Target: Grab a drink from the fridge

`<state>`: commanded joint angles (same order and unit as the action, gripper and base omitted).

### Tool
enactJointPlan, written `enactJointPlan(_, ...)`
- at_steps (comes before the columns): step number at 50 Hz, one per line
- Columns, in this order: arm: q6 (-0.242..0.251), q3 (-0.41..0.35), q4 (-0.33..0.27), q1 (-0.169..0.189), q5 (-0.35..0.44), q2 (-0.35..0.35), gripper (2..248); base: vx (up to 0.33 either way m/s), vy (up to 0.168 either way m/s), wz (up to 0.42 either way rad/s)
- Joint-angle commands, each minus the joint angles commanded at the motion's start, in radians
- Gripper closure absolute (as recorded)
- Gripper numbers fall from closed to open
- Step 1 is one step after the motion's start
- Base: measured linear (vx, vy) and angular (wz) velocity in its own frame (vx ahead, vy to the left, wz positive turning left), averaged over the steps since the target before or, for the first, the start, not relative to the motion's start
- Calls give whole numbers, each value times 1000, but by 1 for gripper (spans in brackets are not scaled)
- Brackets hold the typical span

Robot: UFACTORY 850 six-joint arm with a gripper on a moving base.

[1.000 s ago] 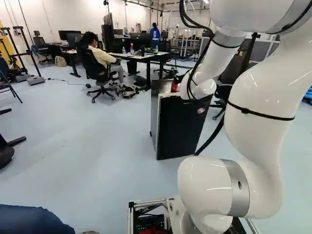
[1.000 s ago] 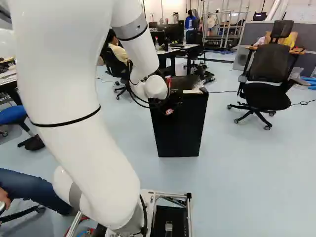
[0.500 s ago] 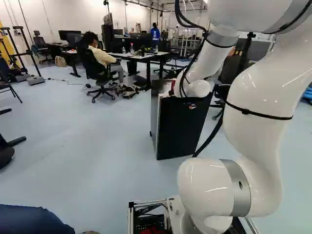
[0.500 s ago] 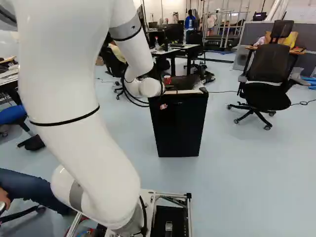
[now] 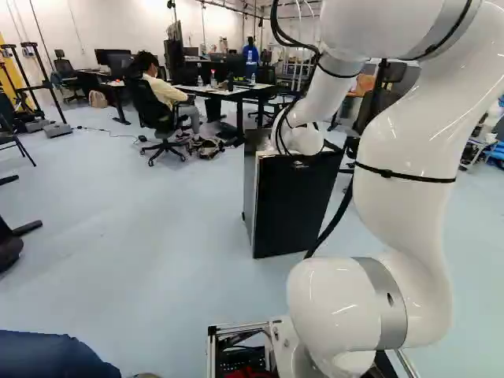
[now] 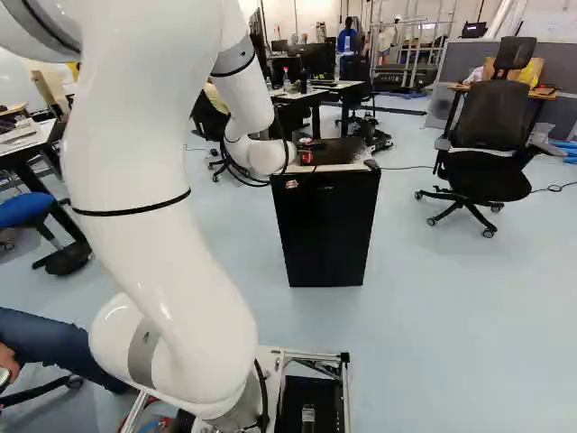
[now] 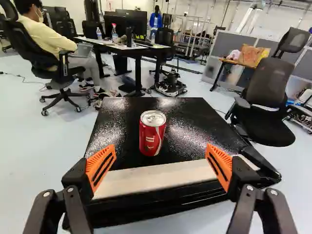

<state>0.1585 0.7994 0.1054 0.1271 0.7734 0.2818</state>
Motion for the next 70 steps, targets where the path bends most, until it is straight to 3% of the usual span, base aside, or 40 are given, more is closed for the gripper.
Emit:
enactJointPlan(29, 0, 155, 221, -31, 0, 173, 3, 0, 0, 0)
enactJointPlan(54, 0, 295, 223, -57, 0, 302, 3, 0, 0, 0)
enactJointPlan(70, 0, 313, 223, -57, 0, 315, 3, 0, 0, 0)
